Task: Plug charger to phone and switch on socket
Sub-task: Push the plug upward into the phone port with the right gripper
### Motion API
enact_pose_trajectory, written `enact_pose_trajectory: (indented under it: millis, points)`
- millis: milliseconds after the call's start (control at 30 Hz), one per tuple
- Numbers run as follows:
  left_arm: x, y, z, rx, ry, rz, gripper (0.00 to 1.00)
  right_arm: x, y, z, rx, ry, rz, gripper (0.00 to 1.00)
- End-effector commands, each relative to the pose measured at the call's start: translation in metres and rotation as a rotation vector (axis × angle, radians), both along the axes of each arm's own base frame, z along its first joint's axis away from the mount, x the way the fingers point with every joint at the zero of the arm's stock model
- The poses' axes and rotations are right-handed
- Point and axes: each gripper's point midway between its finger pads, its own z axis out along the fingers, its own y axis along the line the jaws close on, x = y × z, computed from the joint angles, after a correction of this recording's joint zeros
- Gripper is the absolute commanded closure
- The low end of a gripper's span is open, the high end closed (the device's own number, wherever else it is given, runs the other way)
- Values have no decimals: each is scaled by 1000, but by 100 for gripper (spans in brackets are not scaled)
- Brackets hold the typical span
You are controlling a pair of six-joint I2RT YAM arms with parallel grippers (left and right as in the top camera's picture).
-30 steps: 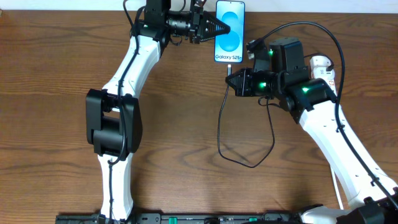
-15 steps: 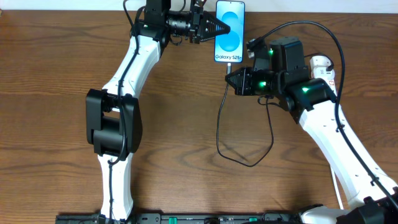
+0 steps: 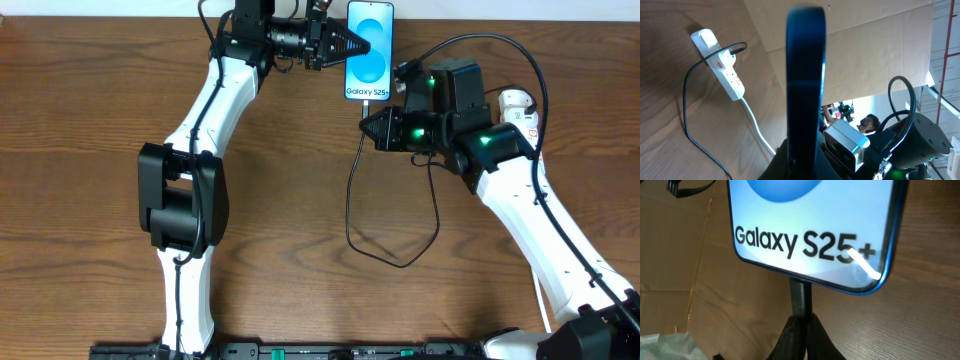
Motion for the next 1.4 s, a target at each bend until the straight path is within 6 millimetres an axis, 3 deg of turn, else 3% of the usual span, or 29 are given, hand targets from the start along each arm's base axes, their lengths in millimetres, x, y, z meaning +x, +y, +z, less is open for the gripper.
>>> enact_pose_trajectory:
  millis: [0, 1000, 1367]
  points:
    - [-11, 3, 25, -26, -55, -34, 93, -2, 8, 10, 31, -7, 25, 99]
    - [-5, 5, 27, -29, -103, -10, 93, 0, 6, 10, 7, -25, 24, 99]
    - [-5, 5, 27, -29, -102, -10, 93, 0, 5, 18, -6, -40, 29, 99]
